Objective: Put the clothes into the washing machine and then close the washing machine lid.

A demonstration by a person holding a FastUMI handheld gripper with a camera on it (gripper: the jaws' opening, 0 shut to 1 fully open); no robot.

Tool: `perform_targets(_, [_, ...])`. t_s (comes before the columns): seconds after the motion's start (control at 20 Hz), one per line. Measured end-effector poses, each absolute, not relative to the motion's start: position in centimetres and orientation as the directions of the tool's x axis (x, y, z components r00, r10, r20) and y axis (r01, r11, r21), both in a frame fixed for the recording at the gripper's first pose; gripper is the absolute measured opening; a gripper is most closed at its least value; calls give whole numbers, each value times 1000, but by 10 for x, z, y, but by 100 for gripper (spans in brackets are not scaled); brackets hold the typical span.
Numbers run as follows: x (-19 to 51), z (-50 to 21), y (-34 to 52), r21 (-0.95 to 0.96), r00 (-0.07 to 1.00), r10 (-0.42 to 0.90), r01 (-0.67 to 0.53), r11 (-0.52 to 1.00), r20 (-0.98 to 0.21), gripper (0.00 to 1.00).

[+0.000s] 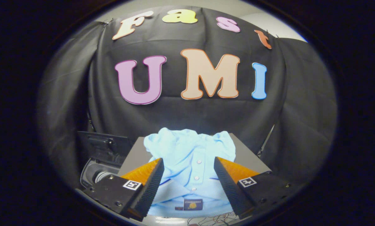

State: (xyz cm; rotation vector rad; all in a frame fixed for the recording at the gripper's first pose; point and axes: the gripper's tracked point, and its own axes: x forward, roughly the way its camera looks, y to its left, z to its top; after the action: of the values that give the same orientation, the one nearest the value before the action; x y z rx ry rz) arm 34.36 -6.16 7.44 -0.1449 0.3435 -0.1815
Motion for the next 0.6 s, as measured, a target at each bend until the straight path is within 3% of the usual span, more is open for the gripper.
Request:
perform_targets(0.25, [377,38,-91,-257,842,-314,217,942,-439,97])
perform_targets(0.4, [376,-3,-87,-134,761,-245,206,969,-600,98])
perform_targets(0.5, [388,-3,-93,-60,783,-233,244,968,-577,94])
perform_targets(0.6, [383,-3,-100,-74,787,-214,211,975,-579,63])
